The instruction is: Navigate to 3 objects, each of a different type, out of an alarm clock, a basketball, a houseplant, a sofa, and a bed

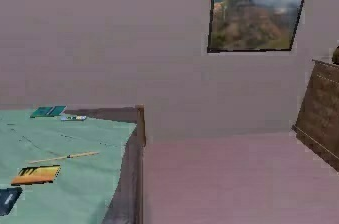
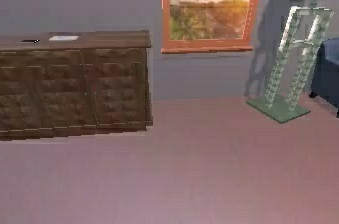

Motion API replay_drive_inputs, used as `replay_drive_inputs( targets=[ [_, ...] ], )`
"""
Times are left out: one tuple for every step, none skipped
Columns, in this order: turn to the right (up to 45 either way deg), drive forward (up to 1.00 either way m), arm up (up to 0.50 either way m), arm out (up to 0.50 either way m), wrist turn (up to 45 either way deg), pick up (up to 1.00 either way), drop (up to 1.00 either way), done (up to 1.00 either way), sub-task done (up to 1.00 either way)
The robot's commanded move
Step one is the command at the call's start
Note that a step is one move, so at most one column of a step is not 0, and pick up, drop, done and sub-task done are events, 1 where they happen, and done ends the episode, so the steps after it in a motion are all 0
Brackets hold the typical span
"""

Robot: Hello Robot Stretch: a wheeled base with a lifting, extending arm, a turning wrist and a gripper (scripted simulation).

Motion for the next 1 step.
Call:
replay_drive_inputs(
  targets=[
    [45.0, 0.0, 0.0, 0.0, 0.0, 0.0, 0.0, 0.0, 0.0]
  ],
)
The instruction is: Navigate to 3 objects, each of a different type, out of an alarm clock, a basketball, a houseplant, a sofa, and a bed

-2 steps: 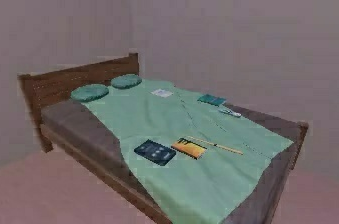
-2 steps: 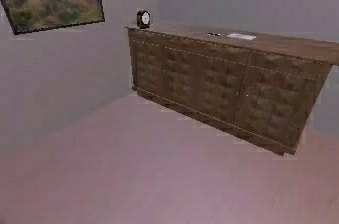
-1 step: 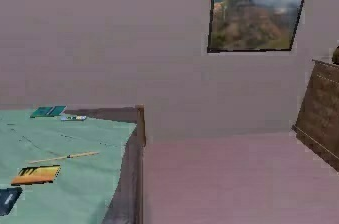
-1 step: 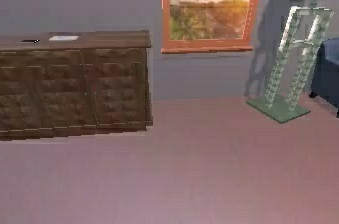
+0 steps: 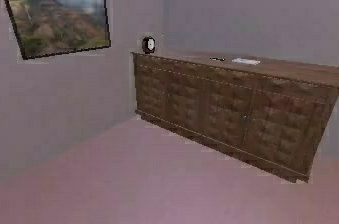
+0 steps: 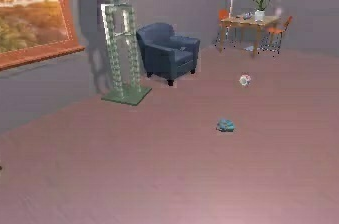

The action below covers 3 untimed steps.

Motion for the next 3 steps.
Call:
replay_drive_inputs(
  targets=[
    [36.0, 0.0, 0.0, 0.0, 0.0, 0.0, 0.0, 0.0, 0.0],
    [3.0, 0.0, 0.0, 0.0, 0.0, 0.0, 0.0, 0.0, 0.0],
    [0.0, 0.2, 0.0, 0.0, 0.0, 0.0, 0.0, 0.0, 0.0]
  ],
)
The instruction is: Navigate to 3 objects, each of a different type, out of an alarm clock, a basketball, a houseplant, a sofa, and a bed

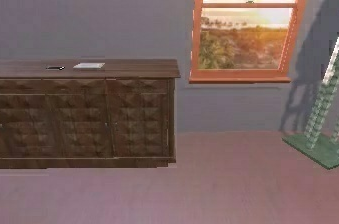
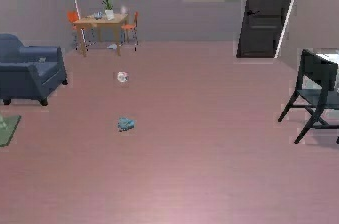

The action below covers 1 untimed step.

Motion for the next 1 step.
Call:
replay_drive_inputs(
  targets=[
    [-27.0, 0.0, 0.0, 0.0, 0.0, 0.0, 0.0, 0.0, 0.0]
  ],
)
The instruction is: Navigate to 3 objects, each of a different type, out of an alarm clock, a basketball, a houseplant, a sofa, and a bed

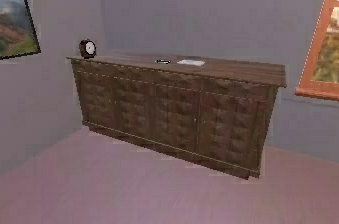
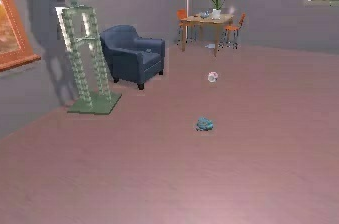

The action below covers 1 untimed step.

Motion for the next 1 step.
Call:
replay_drive_inputs(
  targets=[
    [0.0, 0.6, 0.0, 0.0, 0.0, 0.0, 0.0, 0.0, 0.0]
  ],
)
